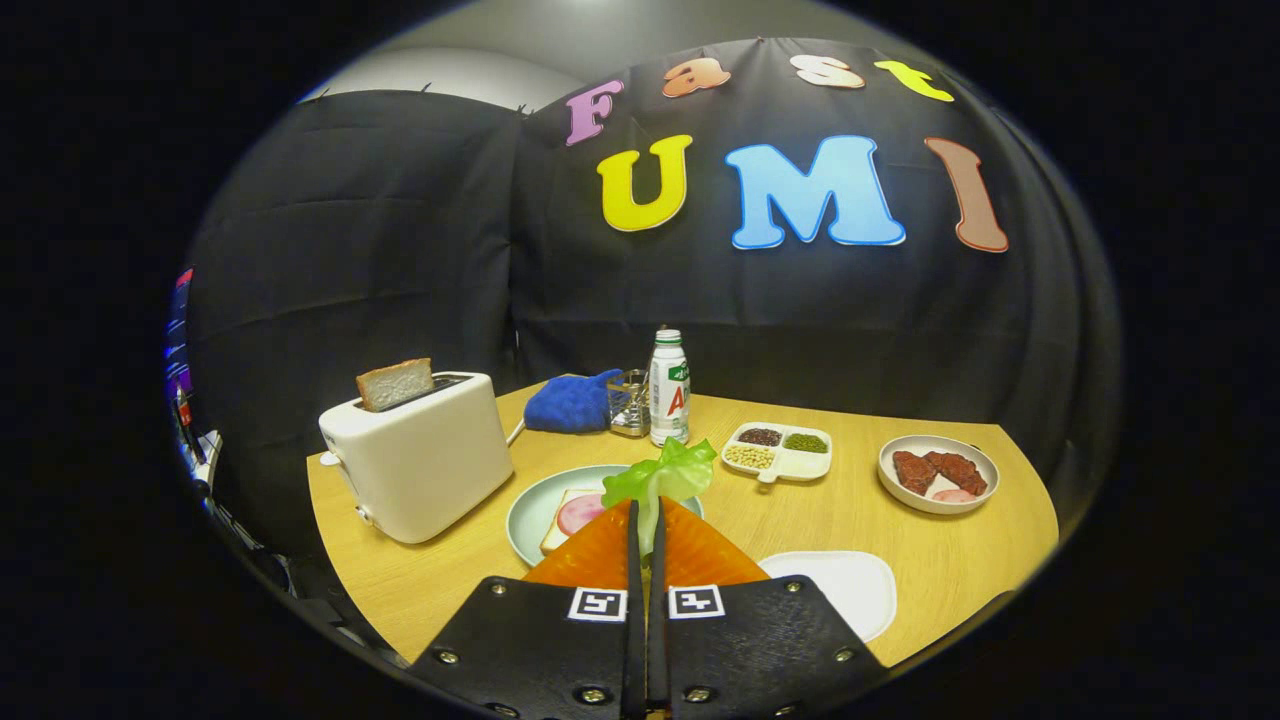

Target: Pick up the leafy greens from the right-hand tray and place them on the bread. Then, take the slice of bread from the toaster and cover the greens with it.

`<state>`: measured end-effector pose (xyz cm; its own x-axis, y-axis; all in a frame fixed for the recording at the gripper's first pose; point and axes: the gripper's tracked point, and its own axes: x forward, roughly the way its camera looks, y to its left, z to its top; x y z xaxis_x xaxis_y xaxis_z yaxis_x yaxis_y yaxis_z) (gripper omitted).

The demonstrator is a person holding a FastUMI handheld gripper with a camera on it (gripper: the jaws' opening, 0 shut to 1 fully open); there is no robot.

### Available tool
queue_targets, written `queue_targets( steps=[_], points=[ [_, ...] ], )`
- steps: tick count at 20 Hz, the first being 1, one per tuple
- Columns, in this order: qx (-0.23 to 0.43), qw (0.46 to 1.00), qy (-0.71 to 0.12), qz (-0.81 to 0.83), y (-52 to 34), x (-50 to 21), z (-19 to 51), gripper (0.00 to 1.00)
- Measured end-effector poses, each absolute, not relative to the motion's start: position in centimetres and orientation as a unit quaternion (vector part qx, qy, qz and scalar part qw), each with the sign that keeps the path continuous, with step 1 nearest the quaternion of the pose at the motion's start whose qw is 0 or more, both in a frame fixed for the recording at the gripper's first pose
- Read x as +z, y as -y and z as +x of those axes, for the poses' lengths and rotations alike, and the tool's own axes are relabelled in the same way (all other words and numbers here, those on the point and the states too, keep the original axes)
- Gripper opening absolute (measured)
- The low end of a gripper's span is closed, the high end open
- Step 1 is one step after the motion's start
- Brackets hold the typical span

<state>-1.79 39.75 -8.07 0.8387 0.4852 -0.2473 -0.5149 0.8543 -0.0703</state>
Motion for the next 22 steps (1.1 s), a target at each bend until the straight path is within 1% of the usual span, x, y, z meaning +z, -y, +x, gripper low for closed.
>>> queue_targets(
  steps=[5,10,15,22],
  points=[
    [0.286,0.948,-0.124,-0.068,-44.2,-9.8,-0.6,0.01],
    [0.294,0.944,-0.144,-0.048,-47.2,-11.7,0.9,0.01],
    [0.280,0.945,-0.167,-0.037,-47.5,-13.9,2.5,0.01],
    [0.254,0.950,-0.175,-0.047,-46.5,-15.6,3.4,0.02]
  ],
)
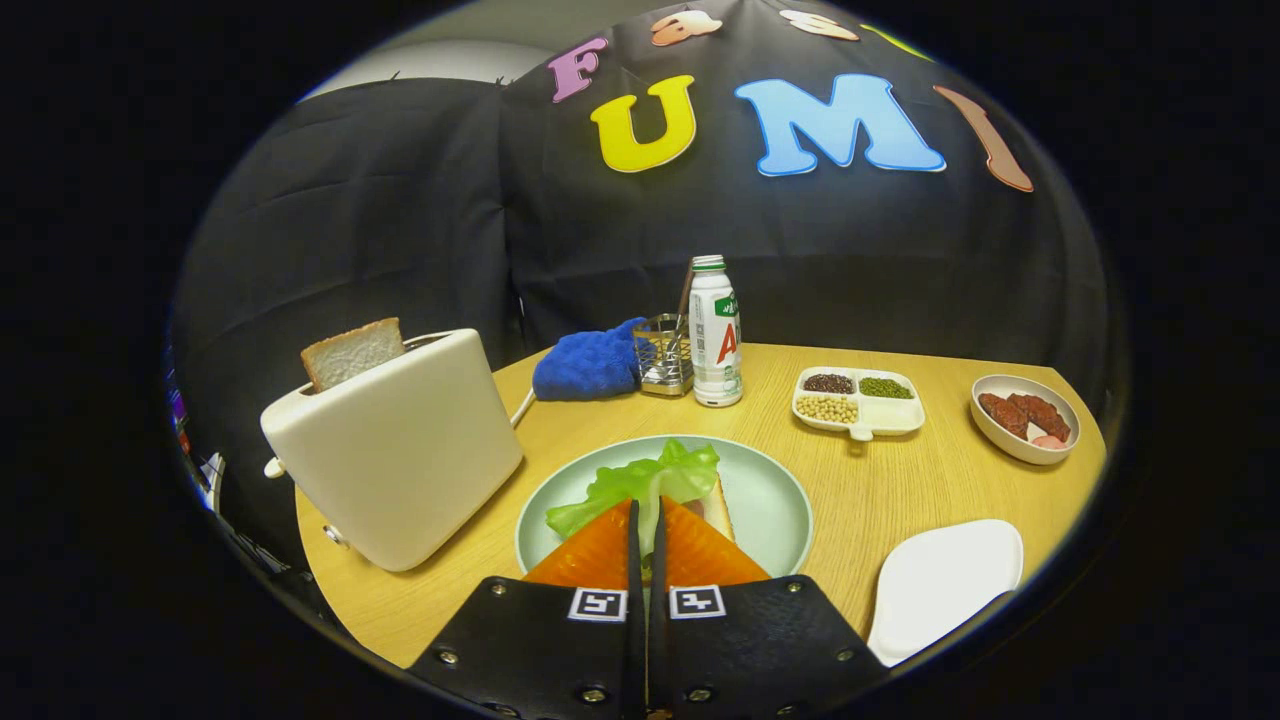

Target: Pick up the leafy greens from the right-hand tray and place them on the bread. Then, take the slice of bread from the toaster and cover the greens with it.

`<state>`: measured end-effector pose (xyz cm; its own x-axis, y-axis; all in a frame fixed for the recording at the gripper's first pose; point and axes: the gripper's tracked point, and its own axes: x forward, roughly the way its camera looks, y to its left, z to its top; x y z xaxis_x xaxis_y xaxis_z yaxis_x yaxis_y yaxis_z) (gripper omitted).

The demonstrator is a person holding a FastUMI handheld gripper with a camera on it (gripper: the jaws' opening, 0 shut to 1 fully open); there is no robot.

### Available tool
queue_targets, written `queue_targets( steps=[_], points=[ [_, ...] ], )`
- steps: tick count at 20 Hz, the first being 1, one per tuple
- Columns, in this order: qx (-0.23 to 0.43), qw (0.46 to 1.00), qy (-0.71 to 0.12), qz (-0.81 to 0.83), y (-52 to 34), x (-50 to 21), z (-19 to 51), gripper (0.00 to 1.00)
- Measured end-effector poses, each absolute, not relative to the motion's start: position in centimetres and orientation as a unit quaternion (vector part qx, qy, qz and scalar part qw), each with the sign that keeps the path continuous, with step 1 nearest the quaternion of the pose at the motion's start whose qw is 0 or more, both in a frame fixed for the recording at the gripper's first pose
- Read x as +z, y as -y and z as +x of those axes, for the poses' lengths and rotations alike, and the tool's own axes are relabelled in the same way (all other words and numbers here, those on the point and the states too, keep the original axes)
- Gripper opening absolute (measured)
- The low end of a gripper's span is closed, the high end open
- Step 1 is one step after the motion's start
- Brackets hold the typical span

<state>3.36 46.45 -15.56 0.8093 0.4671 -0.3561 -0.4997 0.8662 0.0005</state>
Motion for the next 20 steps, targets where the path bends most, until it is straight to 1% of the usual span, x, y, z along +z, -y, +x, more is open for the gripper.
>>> queue_targets(
  steps=[1,2,3,4,5,10,11,12,13,14,15,18,20],
  points=[
    [0.250,0.951,-0.174,-0.053,-46.3,-15.5,3.3,0.11],
    [0.243,0.952,-0.174,-0.060,-46.1,-15.9,3.5,0.13],
    [0.241,0.953,-0.175,-0.063,-46.0,-15.9,3.6,0.19],
    [0.240,0.952,-0.178,-0.062,-46.1,-16.1,3.6,0.19],
    [0.237,0.953,-0.179,-0.063,-46.0,-16.1,3.7,0.23],
    [0.217,0.957,-0.181,-0.066,-44.6,-16.2,4.5,0.26],
    [0.216,0.956,-0.184,-0.069,-44.3,-16.2,4.5,0.29],
    [0.217,0.956,-0.184,-0.072,-44.3,-16.3,4.6,0.29],
    [0.214,0.956,-0.183,-0.078,-44.1,-16.3,4.7,0.32],
    [0.211,0.957,-0.179,-0.082,-43.7,-16.1,4.8,0.32],
    [0.207,0.959,-0.176,-0.088,-43.5,-15.9,4.8,0.37],
    [0.194,0.963,-0.160,-0.092,-42.5,-15.1,5.1,0.38],
    [0.189,0.964,-0.155,-0.106,-42.2,-15.1,5.4,0.42]
  ],
)
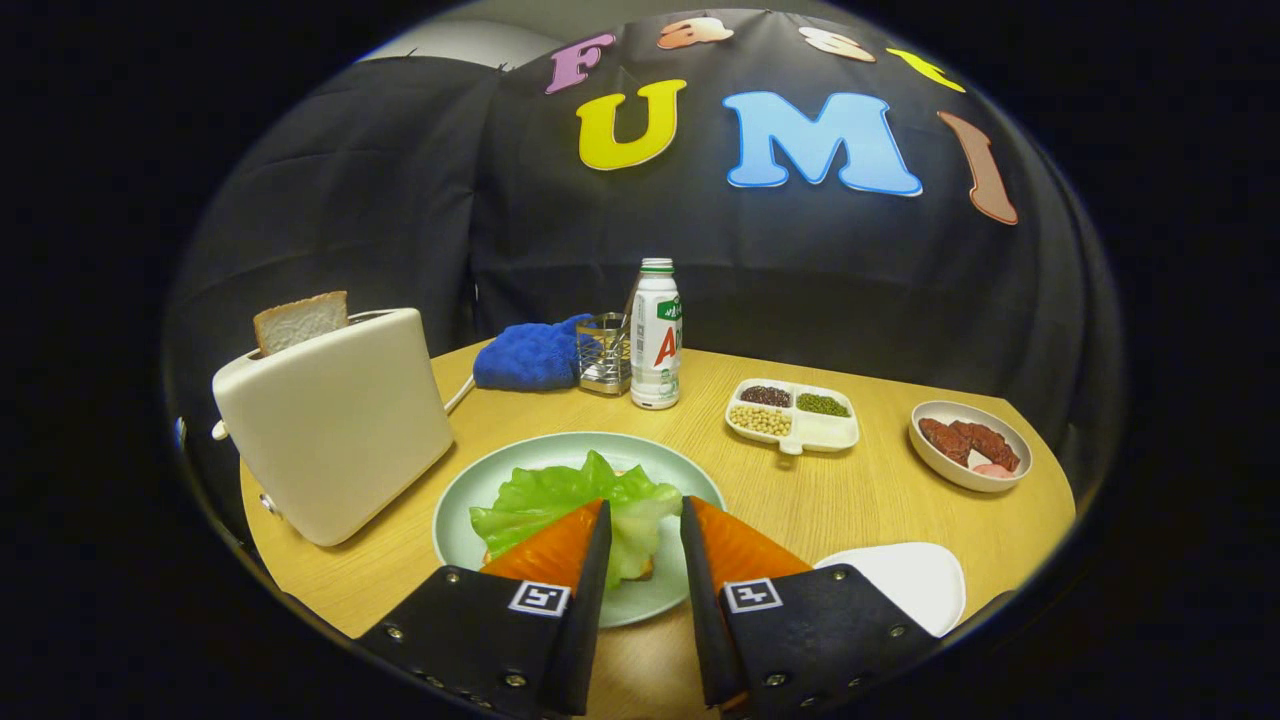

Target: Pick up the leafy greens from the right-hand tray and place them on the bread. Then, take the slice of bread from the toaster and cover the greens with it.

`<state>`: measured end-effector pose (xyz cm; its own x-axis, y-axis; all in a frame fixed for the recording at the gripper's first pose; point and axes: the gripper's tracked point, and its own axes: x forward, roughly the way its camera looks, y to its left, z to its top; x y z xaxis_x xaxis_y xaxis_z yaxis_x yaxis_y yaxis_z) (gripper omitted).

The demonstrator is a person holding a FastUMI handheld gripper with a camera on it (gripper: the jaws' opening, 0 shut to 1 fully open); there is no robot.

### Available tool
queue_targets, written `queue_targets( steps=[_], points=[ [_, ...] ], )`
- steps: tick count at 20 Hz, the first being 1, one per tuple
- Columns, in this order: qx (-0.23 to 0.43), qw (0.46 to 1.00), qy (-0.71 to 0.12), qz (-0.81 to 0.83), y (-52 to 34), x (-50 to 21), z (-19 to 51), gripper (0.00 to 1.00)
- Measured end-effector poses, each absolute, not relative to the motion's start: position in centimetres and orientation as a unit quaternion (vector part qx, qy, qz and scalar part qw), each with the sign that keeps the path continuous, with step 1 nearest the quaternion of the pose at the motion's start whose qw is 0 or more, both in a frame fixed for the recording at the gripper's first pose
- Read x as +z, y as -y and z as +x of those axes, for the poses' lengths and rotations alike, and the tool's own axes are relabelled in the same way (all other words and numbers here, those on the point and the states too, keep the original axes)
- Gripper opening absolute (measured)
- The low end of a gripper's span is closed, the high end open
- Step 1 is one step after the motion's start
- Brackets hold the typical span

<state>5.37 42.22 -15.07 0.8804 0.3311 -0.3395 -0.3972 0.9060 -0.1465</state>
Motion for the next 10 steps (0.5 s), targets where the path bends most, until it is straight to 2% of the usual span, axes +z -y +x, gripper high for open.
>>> queue_targets(
  steps=[5,10],
  points=[
    [0.184,0.966,-0.148,-0.110,-42.3,-14.8,5.3,0.42],
    [0.184,0.977,-0.075,-0.075,-43.0,-10.1,2.5,0.42]
  ],
)
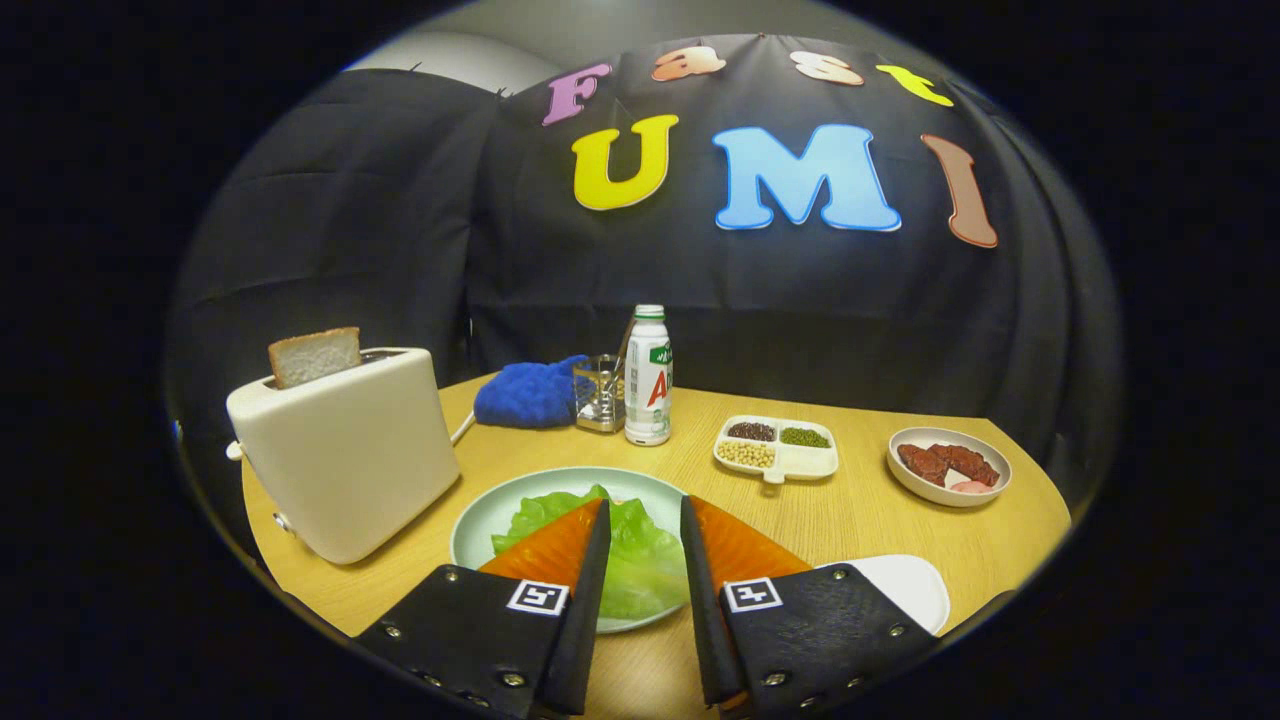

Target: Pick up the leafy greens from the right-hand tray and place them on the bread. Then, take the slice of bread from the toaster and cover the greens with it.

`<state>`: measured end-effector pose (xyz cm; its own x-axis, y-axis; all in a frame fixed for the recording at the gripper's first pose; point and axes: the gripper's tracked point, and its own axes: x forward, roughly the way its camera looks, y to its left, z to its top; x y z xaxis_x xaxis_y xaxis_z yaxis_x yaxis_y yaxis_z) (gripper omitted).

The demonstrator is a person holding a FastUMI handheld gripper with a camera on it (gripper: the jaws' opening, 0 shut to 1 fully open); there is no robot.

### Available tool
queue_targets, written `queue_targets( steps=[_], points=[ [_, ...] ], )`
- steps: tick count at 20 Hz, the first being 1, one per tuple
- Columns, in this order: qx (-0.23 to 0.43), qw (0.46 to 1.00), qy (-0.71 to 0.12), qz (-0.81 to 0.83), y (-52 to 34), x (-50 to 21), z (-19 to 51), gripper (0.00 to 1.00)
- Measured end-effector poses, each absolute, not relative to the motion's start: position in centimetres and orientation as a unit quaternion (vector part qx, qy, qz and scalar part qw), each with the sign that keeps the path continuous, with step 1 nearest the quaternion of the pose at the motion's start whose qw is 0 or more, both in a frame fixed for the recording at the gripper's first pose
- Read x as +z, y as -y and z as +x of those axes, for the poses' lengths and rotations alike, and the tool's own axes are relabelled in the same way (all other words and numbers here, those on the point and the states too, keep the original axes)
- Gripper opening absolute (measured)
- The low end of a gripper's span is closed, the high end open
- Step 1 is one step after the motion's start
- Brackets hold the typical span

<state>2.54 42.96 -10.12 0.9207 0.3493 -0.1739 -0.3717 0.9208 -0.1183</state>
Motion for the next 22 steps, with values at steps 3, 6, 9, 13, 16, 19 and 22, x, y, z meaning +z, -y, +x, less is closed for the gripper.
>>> queue_targets(
  steps=[3,6,9,13,16,19,22],
  points=[
    [0.197,0.977,-0.046,-0.065,-45.1,-7.5,0.0,0.42],
    [0.218,0.973,-0.032,-0.064,-47.9,-6.0,-2.4,0.42],
    [0.227,0.971,-0.026,-0.063,-50.5,-5.2,-4.0,0.42],
    [0.246,0.967,-0.021,-0.063,-54.4,-4.9,-5.7,0.42],
    [0.261,0.963,-0.027,-0.055,-56.8,-5.2,-6.4,0.42],
    [0.270,0.961,-0.037,-0.052,-58.8,-5.6,-6.7,0.42],
    [0.281,0.957,-0.040,-0.053,-61.6,-5.6,-7.0,0.42]
  ],
)
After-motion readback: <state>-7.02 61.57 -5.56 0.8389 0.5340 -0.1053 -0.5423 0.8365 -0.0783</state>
